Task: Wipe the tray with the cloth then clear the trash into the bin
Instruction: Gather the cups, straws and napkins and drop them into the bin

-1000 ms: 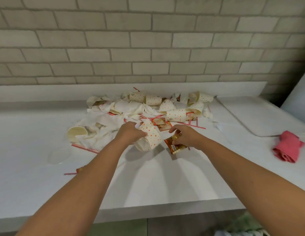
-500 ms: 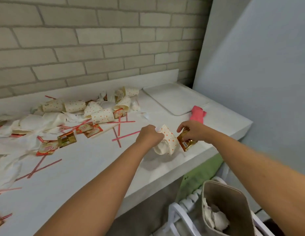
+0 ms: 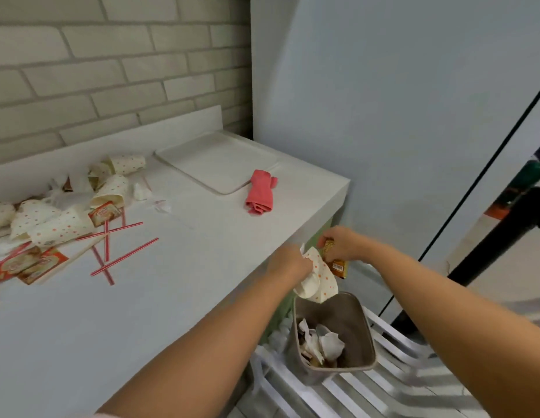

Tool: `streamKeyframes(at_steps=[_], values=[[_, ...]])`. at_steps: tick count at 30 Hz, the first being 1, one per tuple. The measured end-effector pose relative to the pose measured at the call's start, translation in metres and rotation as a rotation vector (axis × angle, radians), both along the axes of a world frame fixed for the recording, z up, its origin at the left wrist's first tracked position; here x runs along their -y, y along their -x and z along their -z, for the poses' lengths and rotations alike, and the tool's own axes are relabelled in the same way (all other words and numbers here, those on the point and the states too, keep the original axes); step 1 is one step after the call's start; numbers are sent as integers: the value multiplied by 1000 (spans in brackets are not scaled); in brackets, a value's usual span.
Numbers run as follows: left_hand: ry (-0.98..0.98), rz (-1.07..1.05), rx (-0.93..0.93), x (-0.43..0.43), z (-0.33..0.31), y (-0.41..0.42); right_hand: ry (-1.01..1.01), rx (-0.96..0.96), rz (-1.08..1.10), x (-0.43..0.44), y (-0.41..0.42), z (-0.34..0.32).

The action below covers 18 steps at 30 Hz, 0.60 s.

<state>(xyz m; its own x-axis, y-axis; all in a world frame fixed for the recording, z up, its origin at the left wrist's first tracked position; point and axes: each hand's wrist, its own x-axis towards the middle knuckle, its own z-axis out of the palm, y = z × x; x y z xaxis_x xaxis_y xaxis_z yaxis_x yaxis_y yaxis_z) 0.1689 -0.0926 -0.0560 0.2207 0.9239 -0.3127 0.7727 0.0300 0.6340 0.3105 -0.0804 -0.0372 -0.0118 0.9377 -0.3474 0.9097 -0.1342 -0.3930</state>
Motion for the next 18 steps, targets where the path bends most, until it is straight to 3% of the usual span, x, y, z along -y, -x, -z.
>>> streamKeyframes(at_steps=[8, 18], values=[[186, 52, -80, 19, 54, -31, 150, 104, 23, 25, -33, 51], [211, 100, -72, 26, 84, -58, 191, 117, 79, 39, -65, 66]])
